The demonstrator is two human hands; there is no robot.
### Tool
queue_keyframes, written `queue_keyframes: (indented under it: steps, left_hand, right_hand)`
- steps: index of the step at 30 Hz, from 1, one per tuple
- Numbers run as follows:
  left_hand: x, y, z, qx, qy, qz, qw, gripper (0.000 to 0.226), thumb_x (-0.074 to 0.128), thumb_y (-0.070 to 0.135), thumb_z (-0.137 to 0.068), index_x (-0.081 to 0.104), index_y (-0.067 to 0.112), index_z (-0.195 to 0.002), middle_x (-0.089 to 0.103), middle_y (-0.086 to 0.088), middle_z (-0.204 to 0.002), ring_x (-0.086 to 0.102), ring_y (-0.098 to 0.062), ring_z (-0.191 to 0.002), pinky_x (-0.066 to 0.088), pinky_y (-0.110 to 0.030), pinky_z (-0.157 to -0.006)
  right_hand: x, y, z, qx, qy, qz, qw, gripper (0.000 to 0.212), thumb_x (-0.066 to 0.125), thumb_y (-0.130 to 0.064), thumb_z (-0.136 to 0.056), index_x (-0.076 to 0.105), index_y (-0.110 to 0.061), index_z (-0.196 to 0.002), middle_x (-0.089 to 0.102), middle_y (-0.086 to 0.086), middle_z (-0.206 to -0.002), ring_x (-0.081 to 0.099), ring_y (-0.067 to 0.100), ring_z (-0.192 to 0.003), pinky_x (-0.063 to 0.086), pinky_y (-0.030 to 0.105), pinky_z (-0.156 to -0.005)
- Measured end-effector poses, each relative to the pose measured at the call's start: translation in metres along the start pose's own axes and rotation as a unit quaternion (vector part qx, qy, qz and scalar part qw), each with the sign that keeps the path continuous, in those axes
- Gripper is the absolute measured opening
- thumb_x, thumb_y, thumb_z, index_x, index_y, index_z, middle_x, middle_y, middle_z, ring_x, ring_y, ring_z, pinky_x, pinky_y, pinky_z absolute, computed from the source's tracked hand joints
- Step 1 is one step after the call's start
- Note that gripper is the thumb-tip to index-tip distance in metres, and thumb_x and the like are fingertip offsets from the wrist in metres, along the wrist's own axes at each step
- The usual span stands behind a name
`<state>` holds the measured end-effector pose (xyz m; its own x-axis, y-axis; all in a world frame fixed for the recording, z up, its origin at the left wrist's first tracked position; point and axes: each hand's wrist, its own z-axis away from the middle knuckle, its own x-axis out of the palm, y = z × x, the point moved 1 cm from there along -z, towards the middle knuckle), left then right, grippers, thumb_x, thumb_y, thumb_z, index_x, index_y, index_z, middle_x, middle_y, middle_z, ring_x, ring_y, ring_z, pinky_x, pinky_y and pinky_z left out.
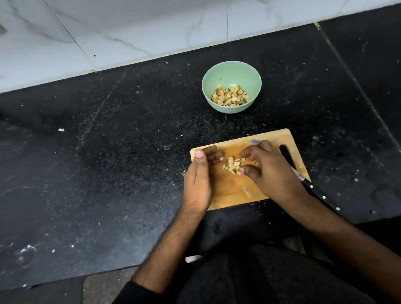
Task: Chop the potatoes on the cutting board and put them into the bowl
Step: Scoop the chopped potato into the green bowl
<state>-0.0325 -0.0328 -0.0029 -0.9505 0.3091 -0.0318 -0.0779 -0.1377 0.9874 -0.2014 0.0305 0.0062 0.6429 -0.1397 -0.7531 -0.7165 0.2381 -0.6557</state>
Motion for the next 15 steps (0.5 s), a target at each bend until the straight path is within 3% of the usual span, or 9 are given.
queue_keyframes:
  steps: [5,7,10,12,15]
  left_hand:
    - [0.0,0.0,0.004,0.008,0.025,-0.002,1.0,0.073,0.022,0.064,-0.097,0.068,0.011,-0.118,0.075,-0.006,-0.108,0.07,-0.021,-0.103,0.052,-0.045,-0.1]
    - [0.001,-0.001,0.005,0.02,0.039,-0.003,0.999,0.075,0.024,0.065,-0.096,0.067,0.009,-0.119,0.075,-0.007,-0.107,0.069,-0.023,-0.102,0.053,-0.042,-0.098]
    - [-0.002,-0.002,0.004,0.037,0.074,0.006,0.997,0.073,0.024,0.063,-0.098,0.068,0.008,-0.117,0.074,-0.009,-0.104,0.069,-0.025,-0.1,0.054,-0.036,-0.092]
    - [-0.004,-0.002,0.004,0.045,0.089,0.002,0.995,0.067,0.023,0.054,-0.103,0.069,0.007,-0.115,0.073,-0.011,-0.101,0.068,-0.024,-0.097,0.053,-0.03,-0.087]
    - [-0.001,0.0,0.005,0.043,0.082,0.0,0.996,0.065,0.024,0.049,-0.103,0.07,0.004,-0.112,0.073,-0.012,-0.099,0.067,-0.017,-0.092,0.052,-0.027,-0.085]
  right_hand:
    - [0.015,0.004,-0.004,-0.088,-0.075,0.032,0.993,0.063,0.071,-0.038,-0.093,0.049,-0.018,-0.148,0.045,0.0,-0.15,0.039,0.018,-0.141,0.038,0.041,-0.115]
    - [0.027,0.0,-0.003,-0.141,-0.103,0.077,0.982,0.063,0.062,-0.037,-0.099,0.04,-0.019,-0.155,0.035,0.0,-0.161,0.028,0.02,-0.15,0.03,0.042,-0.121]
    - [0.035,-0.001,-0.002,-0.207,-0.107,0.129,0.964,0.048,0.053,-0.03,-0.104,0.047,-0.022,-0.151,0.037,-0.001,-0.161,0.022,0.022,-0.153,0.022,0.04,-0.125]
    - [0.031,0.002,-0.002,-0.245,-0.106,0.165,0.949,0.043,0.056,-0.02,-0.102,0.055,-0.022,-0.145,0.046,-0.001,-0.154,0.033,0.022,-0.148,0.033,0.038,-0.12]
    - [0.017,0.009,0.0,-0.267,-0.103,0.212,0.934,0.05,0.072,-0.001,-0.086,0.067,-0.019,-0.132,0.06,0.002,-0.138,0.055,0.026,-0.13,0.054,0.038,-0.099]
